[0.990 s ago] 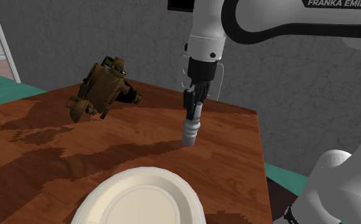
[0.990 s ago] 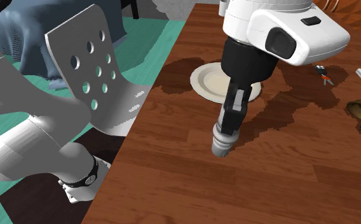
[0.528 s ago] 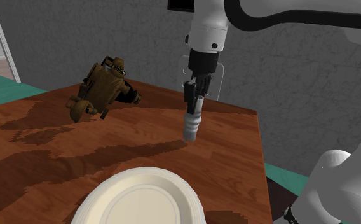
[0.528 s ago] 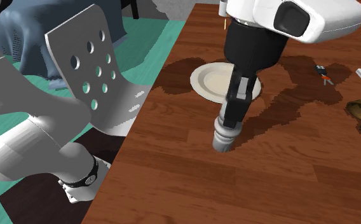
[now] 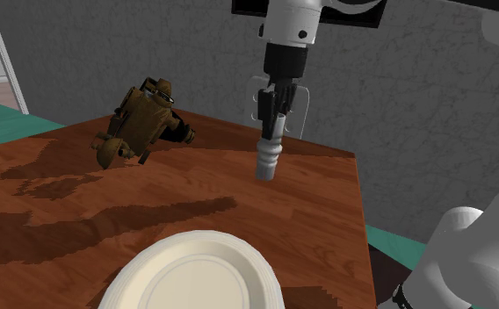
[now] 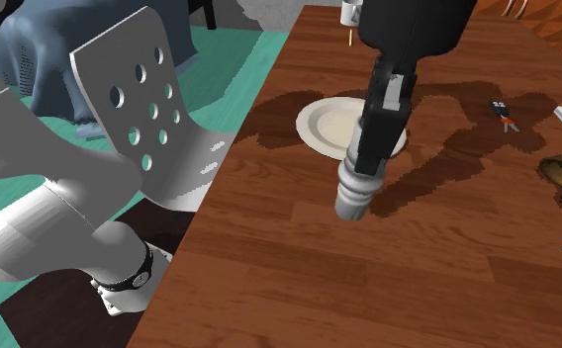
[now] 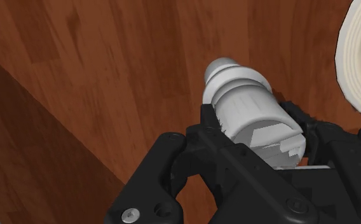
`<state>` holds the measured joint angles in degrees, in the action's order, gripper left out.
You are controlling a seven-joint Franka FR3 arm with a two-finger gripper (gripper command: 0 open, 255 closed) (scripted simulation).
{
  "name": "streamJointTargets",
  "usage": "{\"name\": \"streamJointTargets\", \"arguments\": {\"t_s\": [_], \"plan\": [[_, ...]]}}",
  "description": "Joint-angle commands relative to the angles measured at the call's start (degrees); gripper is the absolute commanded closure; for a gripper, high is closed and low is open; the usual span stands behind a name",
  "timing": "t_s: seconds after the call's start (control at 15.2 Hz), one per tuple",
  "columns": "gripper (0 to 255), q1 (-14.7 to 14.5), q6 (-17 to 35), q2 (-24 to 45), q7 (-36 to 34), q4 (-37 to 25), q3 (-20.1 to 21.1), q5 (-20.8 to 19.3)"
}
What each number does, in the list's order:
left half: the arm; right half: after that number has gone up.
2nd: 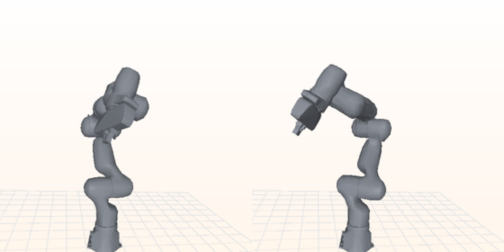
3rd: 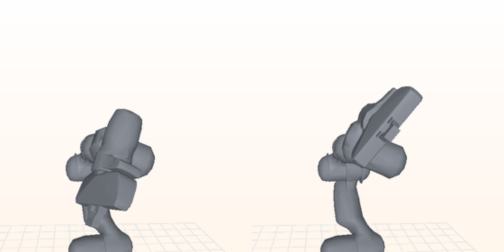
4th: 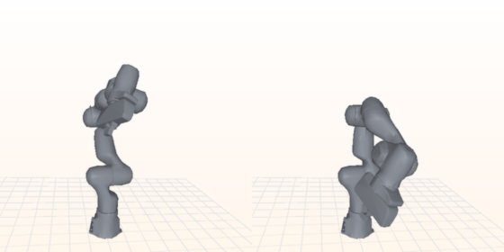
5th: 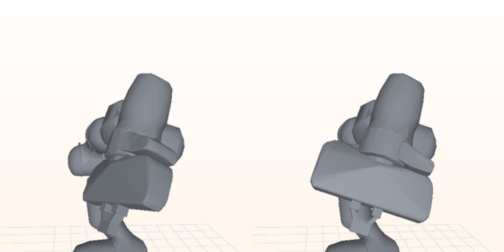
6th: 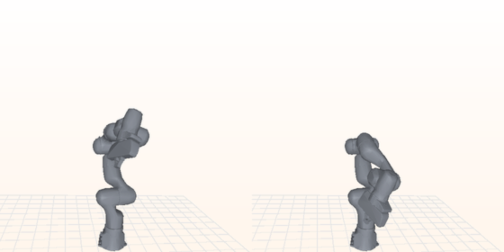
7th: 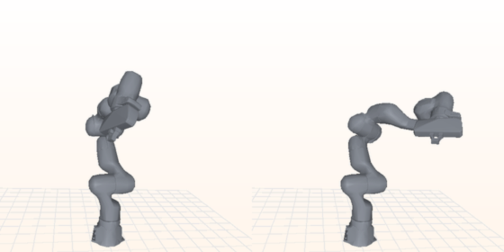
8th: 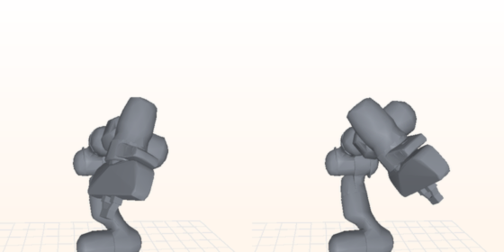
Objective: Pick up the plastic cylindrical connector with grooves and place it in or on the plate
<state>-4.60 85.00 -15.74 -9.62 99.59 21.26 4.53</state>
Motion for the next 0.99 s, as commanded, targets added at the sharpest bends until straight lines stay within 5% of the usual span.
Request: {"name": "streamJointTargets", "arguments": {"t_s": [0.0,0.2,0.92], "plan": [[255,0.1,-1.7,0.6,-0.2,-2.3,0.1,-0.2],[255,0.1,-3.7,1.5,-0.4,-5.2,0.2,-0.5],[255,-6.1,-8.5,10.9,-19.2,-18.8,12.5,-2.9]]}}
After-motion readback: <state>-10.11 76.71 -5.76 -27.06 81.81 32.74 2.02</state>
